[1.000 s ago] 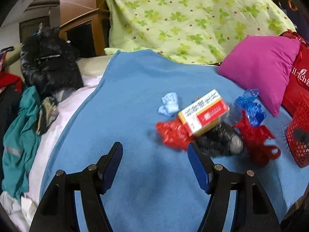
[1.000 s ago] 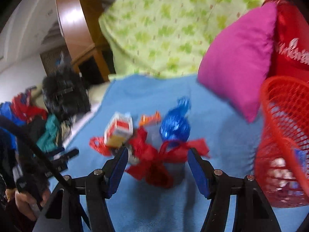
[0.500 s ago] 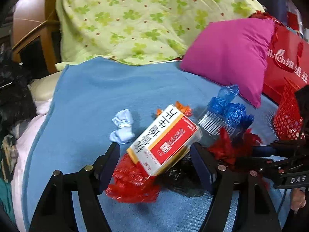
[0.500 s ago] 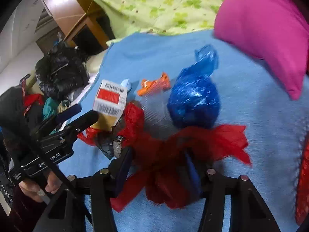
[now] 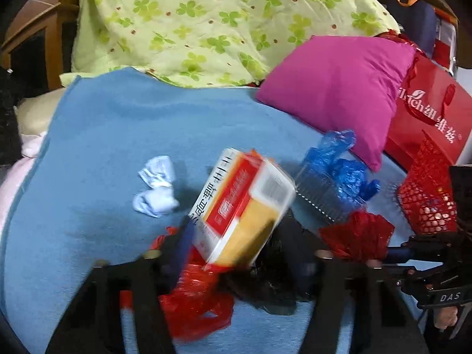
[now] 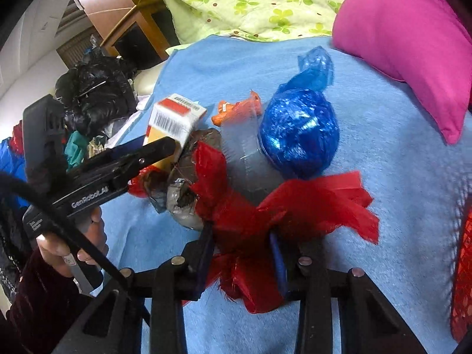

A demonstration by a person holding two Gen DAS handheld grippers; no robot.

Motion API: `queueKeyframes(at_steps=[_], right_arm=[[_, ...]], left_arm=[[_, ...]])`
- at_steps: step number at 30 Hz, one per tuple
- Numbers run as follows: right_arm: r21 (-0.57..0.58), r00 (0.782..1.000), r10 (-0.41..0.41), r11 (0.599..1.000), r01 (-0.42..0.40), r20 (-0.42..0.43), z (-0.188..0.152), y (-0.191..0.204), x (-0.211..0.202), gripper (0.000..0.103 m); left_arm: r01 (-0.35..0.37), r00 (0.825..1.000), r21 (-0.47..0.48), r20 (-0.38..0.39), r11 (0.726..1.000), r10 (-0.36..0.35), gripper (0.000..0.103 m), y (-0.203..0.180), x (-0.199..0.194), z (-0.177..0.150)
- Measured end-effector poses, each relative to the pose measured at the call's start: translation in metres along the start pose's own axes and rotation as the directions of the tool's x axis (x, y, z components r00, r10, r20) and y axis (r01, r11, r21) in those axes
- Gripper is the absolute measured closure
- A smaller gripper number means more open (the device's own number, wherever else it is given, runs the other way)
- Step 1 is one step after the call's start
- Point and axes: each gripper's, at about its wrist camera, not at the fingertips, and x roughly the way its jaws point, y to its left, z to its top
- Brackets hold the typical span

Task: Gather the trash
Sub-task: 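Grasp the red ribbon bundle with the right tool while the left tool approaches the medicine box, then grasp the red-and-white medicine box with the left tool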

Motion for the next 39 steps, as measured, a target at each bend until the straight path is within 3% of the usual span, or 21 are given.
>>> queueKeyframes(at_steps=[4, 9, 13, 16, 17, 22, 28, 32, 39], right_arm=[[0.008, 1.000, -0.013, 1.000, 0.013, 0.015, -0.003, -0.004, -0.010, 0.065], [0.021, 0.998, -0.055, 0.998, 0.055, 0.032, -0.005, -0.010, -0.019, 0.065], [0.082, 0.996, -0.084, 0.993, 0.081, 0.034, -0.008, -0.026, -0.026, 0.065], [0.093, 0.996, -0.083, 0.992, 0.079, 0.037, -0.009, -0.030, -0.029, 0.065], [0.086, 0.996, -0.083, 0.993, 0.080, 0.032, -0.009, -0.029, -0.028, 0.065], [0.054, 0.996, -0.091, 0.994, 0.091, 0.010, -0.013, -0.021, -0.019, 0.065], [0.055, 0.997, -0.081, 0.995, 0.081, 0.011, -0.013, -0.022, -0.018, 0.065], [0.035, 0.996, -0.088, 0.996, 0.088, 0.020, -0.014, -0.020, -0.022, 0.065], [0.020, 0.996, -0.056, 0.998, 0.055, 0.071, -0.015, -0.012, -0.038, 0.065]], left_arm=[[0.024, 1.000, 0.009, -0.008, 1.000, -0.024, 0.069, -0.006, -0.004, -0.004], [0.115, 0.993, 0.002, -0.004, 0.993, -0.115, 0.070, -0.014, -0.016, -0.007], [0.066, 0.998, 0.015, 0.013, 0.998, -0.066, 0.065, -0.016, -0.024, -0.007], [-0.010, 0.999, -0.001, 0.050, 1.000, 0.010, 0.033, -0.012, -0.026, -0.004], [-0.028, 0.998, -0.003, 0.062, 1.000, 0.028, 0.032, -0.012, -0.025, -0.003], [-0.085, 0.995, -0.039, 0.050, 0.996, 0.087, 0.032, -0.008, -0.008, 0.006], [-0.150, 0.989, -0.087, -0.021, 0.985, 0.149, 0.032, 0.001, 0.021, 0.010], [-0.133, 0.991, -0.086, -0.037, 0.987, 0.130, 0.051, -0.001, 0.028, 0.012], [-0.151, 0.988, -0.063, 0.013, 0.987, 0.152, 0.052, -0.019, 0.012, 0.016]])
